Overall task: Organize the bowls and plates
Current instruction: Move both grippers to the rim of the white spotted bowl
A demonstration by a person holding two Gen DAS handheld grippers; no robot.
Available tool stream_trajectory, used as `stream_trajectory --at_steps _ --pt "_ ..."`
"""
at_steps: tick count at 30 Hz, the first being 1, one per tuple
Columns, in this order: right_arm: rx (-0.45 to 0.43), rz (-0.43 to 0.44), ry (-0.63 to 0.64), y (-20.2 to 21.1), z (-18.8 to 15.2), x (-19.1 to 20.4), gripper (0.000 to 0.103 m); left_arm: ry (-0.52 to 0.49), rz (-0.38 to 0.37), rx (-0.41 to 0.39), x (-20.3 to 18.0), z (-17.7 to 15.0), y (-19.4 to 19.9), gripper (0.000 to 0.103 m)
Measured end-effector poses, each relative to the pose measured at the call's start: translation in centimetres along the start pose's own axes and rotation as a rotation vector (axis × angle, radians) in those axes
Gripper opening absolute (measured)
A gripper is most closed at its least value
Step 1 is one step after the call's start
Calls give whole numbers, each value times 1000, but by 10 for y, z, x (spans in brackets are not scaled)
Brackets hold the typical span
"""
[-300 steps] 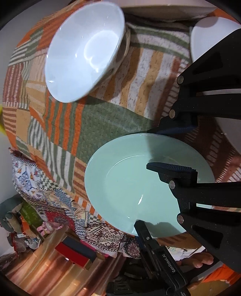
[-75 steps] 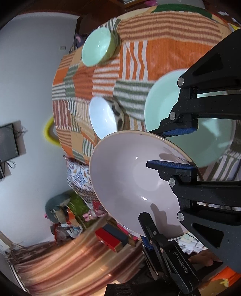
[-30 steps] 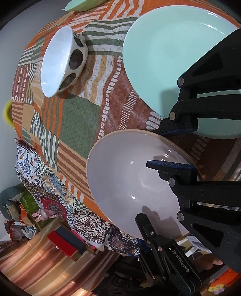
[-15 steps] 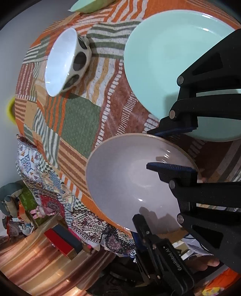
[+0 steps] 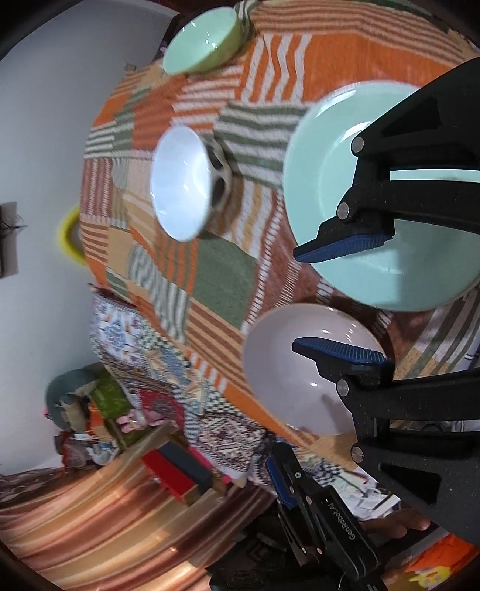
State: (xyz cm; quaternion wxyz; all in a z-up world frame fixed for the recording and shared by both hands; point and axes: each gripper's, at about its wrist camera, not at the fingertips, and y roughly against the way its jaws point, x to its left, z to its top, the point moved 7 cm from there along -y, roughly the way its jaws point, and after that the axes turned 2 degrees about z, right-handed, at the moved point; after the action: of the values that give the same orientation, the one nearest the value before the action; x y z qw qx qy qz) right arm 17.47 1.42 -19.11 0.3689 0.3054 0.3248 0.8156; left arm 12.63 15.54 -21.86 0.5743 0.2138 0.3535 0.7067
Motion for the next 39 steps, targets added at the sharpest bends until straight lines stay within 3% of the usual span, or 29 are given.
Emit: stream_trajectory --at_steps 4,9,14,16,28,39 --pt "-76 -12 -17 26 11 -13 49 -3 -4 -75 -14 23 17 49" --pt "-154 -44 -33 52 26 -32 51 -13 -30 -135 -36 55 28 57" --pt "-229 -78 -70 73 41 -56 72 -48 -11 -179 -59 88 25 57" --pt "-254 -92 -82 79 47 -65 72 -59 -9 -178 -66 99 19 58" --pt "-273 -147 -135 68 80 -113 73 -103 -39 -86 -97 140 -49 58" --pt "-168 -140 -203 9 85 -149 73 -51 -79 99 -108 134 -145 58"
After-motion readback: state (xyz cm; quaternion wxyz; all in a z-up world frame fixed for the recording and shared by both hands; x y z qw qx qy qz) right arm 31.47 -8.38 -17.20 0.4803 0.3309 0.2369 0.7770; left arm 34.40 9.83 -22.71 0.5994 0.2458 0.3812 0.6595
